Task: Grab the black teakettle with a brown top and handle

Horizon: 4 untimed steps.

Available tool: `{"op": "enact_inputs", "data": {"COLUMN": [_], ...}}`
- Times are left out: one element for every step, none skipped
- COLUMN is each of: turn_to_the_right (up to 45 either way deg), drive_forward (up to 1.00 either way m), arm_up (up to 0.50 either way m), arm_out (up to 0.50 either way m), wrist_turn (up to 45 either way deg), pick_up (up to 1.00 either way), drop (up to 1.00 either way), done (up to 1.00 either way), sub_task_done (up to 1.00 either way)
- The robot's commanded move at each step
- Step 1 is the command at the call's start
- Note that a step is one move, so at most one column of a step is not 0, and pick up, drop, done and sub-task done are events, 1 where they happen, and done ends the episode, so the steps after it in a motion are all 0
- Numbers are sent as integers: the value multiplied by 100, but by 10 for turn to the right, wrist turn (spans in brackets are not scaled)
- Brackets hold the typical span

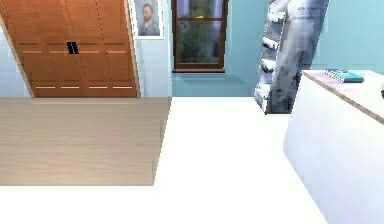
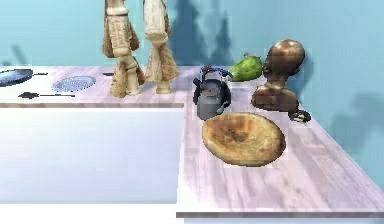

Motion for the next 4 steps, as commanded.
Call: {"op": "enact_inputs", "data": {"turn_to_the_right": [0,0,0,0], "drive_forward": [0,0,0,0], "arm_up": [50,38,0,0], "arm_out": [0,0,48,0], "wrist_turn": [0,0,0,450], "pick_up": [0,0,0,0], "drop": [0,0,0,0], "done": [0,0,0,0], "sub_task_done": [0,0,0,0]}}
